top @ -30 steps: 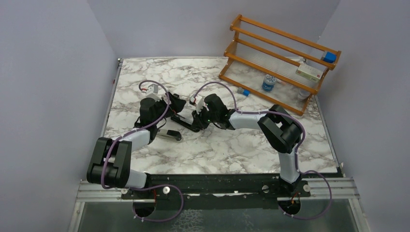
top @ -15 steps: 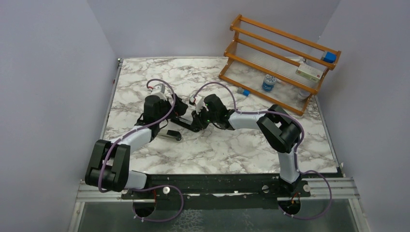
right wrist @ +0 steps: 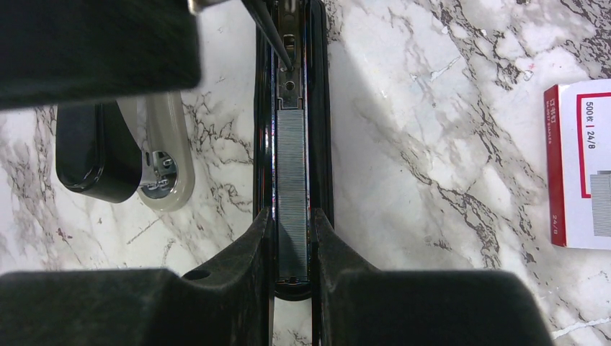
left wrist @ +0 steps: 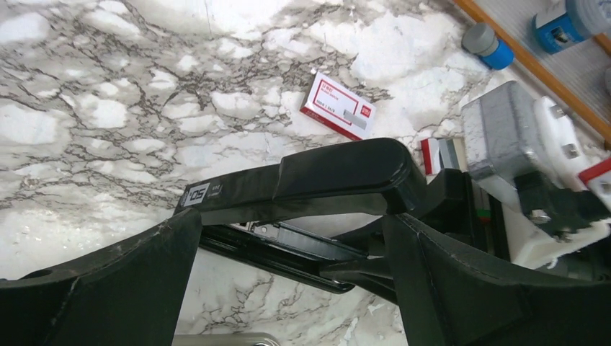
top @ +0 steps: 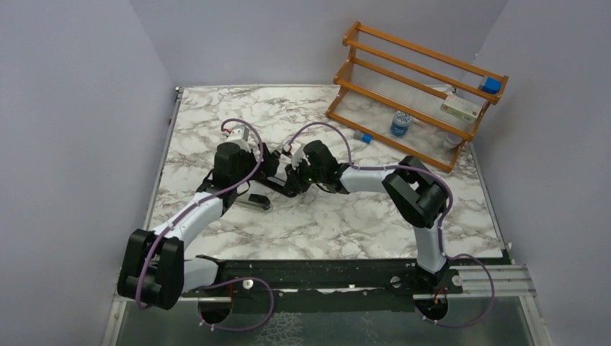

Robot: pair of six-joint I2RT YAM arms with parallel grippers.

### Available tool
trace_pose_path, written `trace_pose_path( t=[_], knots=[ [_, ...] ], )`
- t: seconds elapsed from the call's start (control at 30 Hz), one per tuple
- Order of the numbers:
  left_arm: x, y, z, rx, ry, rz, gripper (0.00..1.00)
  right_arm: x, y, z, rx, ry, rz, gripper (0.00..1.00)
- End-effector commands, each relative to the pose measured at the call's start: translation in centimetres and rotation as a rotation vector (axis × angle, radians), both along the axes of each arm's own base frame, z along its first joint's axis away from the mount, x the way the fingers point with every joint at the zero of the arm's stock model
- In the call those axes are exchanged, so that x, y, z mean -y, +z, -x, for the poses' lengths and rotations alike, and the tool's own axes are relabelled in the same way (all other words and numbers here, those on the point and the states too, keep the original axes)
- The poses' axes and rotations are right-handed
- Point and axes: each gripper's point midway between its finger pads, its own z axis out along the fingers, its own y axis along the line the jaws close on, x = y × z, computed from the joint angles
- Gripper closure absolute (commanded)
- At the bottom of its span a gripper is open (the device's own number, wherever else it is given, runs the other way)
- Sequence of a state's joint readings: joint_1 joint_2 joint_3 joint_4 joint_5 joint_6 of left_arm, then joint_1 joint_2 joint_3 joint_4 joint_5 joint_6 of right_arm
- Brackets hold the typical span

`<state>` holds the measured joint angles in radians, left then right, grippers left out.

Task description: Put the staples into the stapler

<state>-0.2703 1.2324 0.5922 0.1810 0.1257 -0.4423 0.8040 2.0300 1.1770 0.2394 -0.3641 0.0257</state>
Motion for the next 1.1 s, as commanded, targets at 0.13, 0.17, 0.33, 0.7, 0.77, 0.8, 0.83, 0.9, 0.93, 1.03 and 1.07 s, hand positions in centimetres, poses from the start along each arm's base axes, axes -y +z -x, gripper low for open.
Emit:
trace_pose_path(
  t=[0.13, 0.17, 0.33, 0.7, 0.77, 0.8, 0.83, 0.9, 0.93, 1.03, 1.07],
  knots=[
    [-0.8, 5.8, -0.7, 0.178, 0.065, 0.067, 0.01, 2.3, -5.3, 1.7, -0.108, -0.024, 0.144, 0.99],
    [-0.7, 6.3, -0.6, 0.194, 0.064, 0.076, 0.01, 2.3, -5.3, 1.8, -0.109, -0.024, 0.146, 0.99],
    [-1.3, 9.2, -0.2, 0.274, 0.09, 0.114, 0.01, 2.4, -5.3, 1.7, -0.105, -0.026, 0.144, 0.99],
    [-3.9, 7.2, -0.9, 0.175, 0.232, 0.07, 0.01, 2.1, -3.3, 2.1, -0.05, 0.034, 0.096, 0.67],
    [-4.6, 6.1, -0.9, 0.135, 0.268, 0.069, 0.01, 2.1, -2.8, 2.1, -0.029, 0.042, 0.091, 0.61],
    [-4.9, 5.5, -1.0, 0.115, 0.282, 0.069, 0.01, 2.1, -2.5, 2.1, -0.019, 0.046, 0.087, 0.58],
    [-5.2, 5.0, -1.0, 0.096, 0.295, 0.07, 0.01, 2.2, -2.2, 2.1, -0.011, 0.051, 0.084, 0.56],
    [-5.7, 4.1, -1.0, 0.065, 0.314, 0.076, 0.01, 2.3, -1.3, 2.1, 0.006, 0.048, 0.076, 0.52],
    [-6.0, 3.7, -1.1, 0.051, 0.321, 0.08, 0.01, 2.4, -0.9, 2.2, 0.016, 0.047, 0.068, 0.5],
    [-6.4, 2.7, -1.2, 0.016, 0.331, 0.084, 0.01, 3.0, 0.2, 2.5, 0.037, 0.039, 0.059, 0.44],
    [-6.4, 2.4, -1.3, 0.003, 0.328, 0.083, 0.01, 3.2, 0.6, 2.5, 0.044, 0.034, 0.054, 0.43]
  ],
)
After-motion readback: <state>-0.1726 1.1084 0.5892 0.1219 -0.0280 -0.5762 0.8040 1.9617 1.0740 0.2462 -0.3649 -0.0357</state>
